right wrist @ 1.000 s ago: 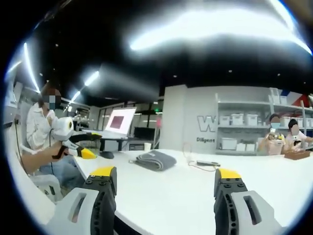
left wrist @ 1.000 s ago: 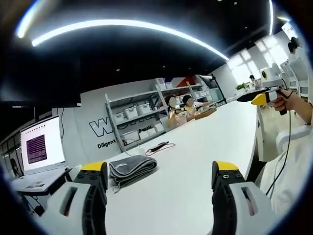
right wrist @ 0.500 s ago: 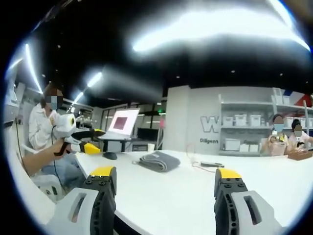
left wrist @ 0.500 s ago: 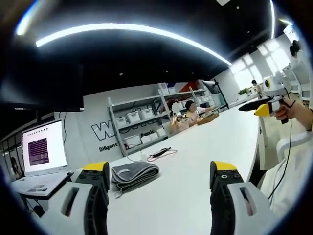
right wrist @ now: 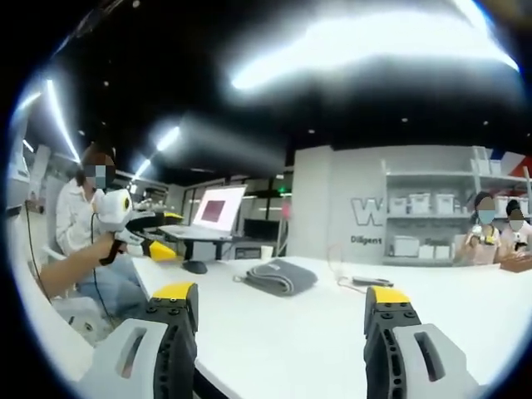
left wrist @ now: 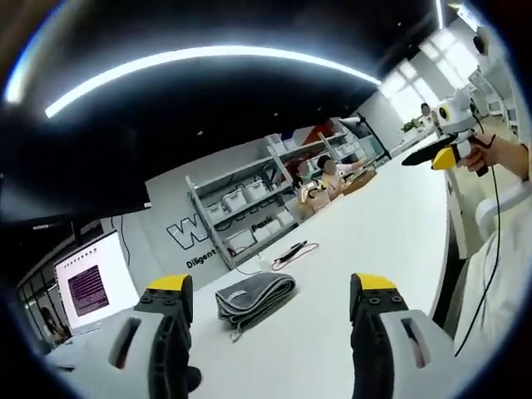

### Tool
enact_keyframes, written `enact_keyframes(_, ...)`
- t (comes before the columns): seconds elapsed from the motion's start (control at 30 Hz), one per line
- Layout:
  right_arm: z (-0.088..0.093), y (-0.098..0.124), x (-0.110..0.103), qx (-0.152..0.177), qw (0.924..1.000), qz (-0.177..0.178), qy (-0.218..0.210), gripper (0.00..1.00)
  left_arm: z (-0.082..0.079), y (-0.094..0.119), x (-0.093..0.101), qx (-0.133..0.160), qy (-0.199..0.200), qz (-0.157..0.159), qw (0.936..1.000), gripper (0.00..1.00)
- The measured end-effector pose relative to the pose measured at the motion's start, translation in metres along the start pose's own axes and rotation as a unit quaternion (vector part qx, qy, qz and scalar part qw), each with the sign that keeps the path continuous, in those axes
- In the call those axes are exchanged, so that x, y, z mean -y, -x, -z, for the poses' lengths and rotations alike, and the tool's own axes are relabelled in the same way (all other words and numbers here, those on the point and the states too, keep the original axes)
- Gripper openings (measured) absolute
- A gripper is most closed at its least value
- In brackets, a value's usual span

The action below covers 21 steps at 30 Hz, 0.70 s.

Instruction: Open the folded towel by lifting each exposed corner and separating the folded layers until the towel lies flat within the target outline without major curled edges

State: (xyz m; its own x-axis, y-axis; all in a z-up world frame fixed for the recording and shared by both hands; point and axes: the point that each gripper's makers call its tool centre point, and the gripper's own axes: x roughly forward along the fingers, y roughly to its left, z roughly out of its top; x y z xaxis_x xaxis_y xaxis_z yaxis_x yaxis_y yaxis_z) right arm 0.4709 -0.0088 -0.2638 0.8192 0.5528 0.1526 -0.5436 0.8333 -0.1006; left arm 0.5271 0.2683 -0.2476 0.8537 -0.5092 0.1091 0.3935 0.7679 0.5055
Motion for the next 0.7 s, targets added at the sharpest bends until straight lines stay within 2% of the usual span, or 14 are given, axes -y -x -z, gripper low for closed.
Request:
enact_keyframes(0.2, 0.002, -0.005, -0.004, -0.002, 1.0, -0.009, 0.0, 0.81, 0.004, -0.014, 0.004, 0.0, -0.029, 0.012, 0.9995, 0.73)
enact_keyframes(0.23, 0.003, -0.005, -0.004, -0.003, 0.9999, -0.01, 0.0, 0.81, 0.006, -0.019, 0.003, -0.004, -0.059, 0.013, 0.9982, 0.73)
enact_keyframes(0.27, 0.003, -0.005, -0.003, -0.004, 0.9999, -0.01, -0.001, 0.81, 0.004, -0.024, 0.005, 0.009, -0.085, 0.019, 0.9962, 0.73)
enact_keyframes(0.5, 0.007, -0.005, 0.0, -0.012, 0.9999, -0.006, 0.002, 0.81, 0.009, -0.037, -0.012, 0.02, -0.088, 0.005, 0.9959, 0.75)
enact_keyframes(0.7, 0.009, 0.003, 0.002, -0.017, 0.9999, 0.004, 0.001, 0.81, 0.026, -0.056, -0.018, 0.008, -0.106, 0.024, 0.9941, 0.75)
